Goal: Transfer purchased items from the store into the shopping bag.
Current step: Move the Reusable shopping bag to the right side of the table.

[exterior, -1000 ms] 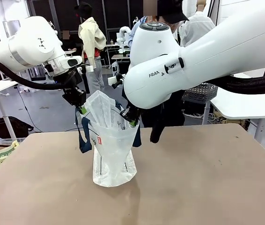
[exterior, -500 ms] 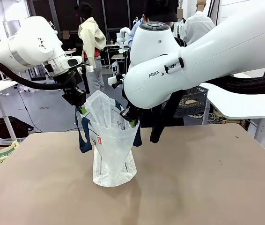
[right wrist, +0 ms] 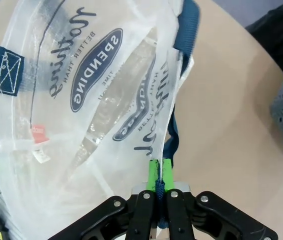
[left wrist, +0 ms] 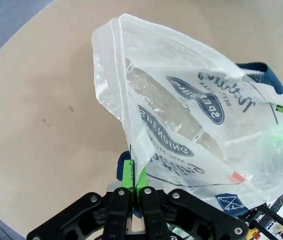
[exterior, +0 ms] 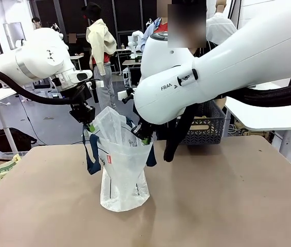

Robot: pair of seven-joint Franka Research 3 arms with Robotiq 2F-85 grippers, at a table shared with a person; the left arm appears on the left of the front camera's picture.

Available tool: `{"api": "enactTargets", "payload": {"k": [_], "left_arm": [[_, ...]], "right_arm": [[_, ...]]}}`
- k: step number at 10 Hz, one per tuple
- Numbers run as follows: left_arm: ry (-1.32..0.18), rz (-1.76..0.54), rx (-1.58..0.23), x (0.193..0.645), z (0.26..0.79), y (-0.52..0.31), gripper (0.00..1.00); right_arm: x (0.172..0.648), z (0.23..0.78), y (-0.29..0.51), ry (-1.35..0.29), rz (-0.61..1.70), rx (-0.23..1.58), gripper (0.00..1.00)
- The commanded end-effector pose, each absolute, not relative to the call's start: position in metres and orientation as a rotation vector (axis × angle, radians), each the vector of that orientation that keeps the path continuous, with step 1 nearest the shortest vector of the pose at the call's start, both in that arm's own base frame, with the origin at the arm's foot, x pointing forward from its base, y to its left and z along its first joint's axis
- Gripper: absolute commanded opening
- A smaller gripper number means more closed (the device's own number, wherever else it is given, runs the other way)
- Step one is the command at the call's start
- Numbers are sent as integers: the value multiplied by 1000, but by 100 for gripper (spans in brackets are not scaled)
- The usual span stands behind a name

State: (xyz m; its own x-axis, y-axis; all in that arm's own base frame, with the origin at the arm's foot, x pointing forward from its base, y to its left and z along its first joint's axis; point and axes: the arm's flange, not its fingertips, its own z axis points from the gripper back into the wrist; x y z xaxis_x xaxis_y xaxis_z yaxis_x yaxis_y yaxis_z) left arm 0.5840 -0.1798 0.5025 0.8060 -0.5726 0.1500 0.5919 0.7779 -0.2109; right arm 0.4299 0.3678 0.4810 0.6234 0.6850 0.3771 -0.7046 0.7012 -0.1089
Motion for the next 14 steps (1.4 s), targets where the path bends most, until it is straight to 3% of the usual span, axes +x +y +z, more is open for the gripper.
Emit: {"api": "enactTargets", "payload": {"k": [1,14], "left_arm": [[-93,-630,-255,581,509,-181,0],[-93,-630,-255,581,509,-181,0]], "right_arm": [[428,471,372,-408,772,57,0],[430,481,368,-411,798,51,0]]}}
